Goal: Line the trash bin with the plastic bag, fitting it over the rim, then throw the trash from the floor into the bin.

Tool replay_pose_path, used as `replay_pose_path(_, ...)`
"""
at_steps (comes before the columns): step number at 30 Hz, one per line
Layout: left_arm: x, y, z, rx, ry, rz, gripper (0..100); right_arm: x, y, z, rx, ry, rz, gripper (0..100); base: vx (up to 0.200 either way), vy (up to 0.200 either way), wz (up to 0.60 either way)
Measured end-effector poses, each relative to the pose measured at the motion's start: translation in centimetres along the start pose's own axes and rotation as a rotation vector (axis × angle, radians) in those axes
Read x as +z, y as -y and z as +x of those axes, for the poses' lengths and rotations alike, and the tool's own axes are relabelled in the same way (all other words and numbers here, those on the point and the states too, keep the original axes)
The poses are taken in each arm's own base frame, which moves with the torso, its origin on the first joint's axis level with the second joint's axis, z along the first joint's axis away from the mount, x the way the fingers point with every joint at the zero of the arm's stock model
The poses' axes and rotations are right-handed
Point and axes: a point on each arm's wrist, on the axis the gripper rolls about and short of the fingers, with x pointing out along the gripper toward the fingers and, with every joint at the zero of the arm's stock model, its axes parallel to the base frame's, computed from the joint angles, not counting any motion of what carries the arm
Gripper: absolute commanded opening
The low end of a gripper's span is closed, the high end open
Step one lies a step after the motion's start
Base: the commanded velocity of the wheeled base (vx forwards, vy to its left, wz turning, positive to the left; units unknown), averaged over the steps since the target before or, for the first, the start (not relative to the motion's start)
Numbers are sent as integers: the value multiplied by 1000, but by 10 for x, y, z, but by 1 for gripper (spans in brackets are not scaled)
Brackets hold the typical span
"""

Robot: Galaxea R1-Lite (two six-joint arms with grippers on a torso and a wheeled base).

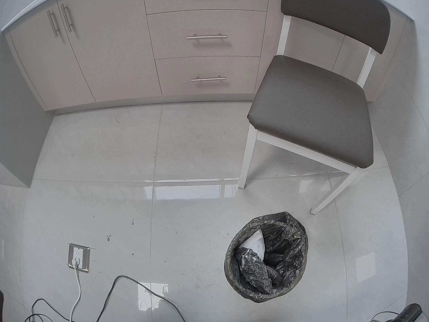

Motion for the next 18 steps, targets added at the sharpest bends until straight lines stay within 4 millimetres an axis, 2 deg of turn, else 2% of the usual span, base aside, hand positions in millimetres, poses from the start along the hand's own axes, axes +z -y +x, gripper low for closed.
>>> replay_pose_path(5,-25,-10,32,42,118,57,100,-14,0,-9,6,22,3,0,0,0,0)
replay_pose_path(12,-59,-24,75,111,246,160,100,-32,1,-8,-13,60,-4,0,0,0,0)
replay_pose_path(18,-97,-34,101,105,229,220,100,-71,2,5,-39,43,-39,0,0,0,0)
